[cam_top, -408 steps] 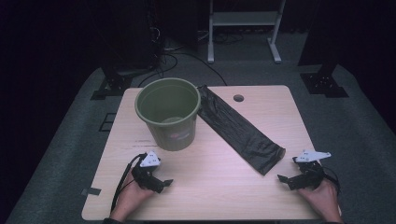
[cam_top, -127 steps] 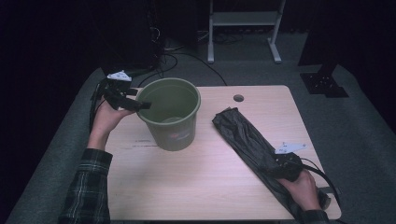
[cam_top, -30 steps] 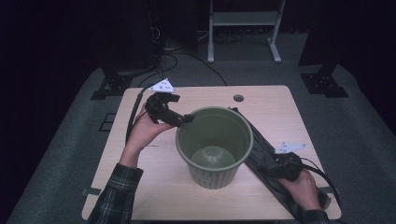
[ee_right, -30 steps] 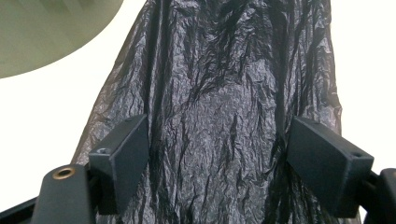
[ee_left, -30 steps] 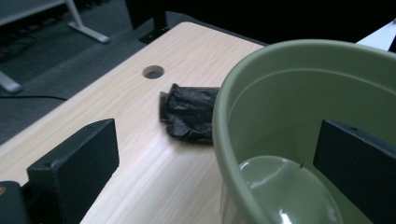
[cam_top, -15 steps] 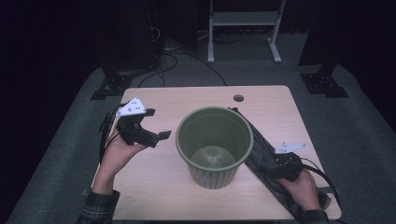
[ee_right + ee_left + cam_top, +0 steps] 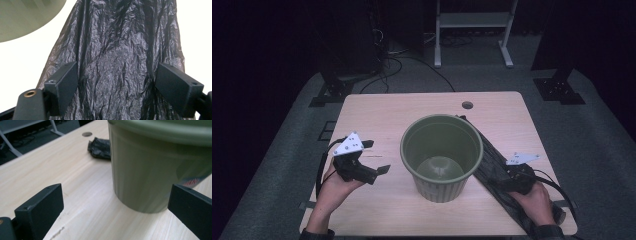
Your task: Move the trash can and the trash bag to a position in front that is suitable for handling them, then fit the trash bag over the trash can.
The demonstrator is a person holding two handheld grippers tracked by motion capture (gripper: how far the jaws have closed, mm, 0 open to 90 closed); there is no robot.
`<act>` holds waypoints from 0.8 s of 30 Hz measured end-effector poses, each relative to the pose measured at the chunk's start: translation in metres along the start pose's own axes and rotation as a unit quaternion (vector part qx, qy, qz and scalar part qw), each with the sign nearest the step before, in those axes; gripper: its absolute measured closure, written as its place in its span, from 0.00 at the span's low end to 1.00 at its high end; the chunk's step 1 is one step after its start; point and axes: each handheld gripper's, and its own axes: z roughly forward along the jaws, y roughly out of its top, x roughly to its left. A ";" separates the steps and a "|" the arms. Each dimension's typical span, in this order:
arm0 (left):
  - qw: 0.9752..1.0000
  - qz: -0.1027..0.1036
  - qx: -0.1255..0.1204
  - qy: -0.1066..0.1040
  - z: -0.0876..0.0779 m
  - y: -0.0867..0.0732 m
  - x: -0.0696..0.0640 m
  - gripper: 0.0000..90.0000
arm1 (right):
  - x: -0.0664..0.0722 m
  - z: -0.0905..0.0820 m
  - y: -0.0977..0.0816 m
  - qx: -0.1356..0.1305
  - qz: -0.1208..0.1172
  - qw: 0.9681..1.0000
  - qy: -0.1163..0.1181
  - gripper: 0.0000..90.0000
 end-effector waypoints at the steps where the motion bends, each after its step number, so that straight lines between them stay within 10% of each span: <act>1: 1.000 0.000 0.000 0.000 0.000 0.000 0.000 0.00 | 0.000 0.000 0.000 0.000 -0.001 1.000 0.000 0.19; 24: 0.997 -0.040 0.055 0.020 0.047 -0.081 -0.008 0.00 | 0.000 0.002 -0.001 -0.001 -0.007 1.000 0.007 0.12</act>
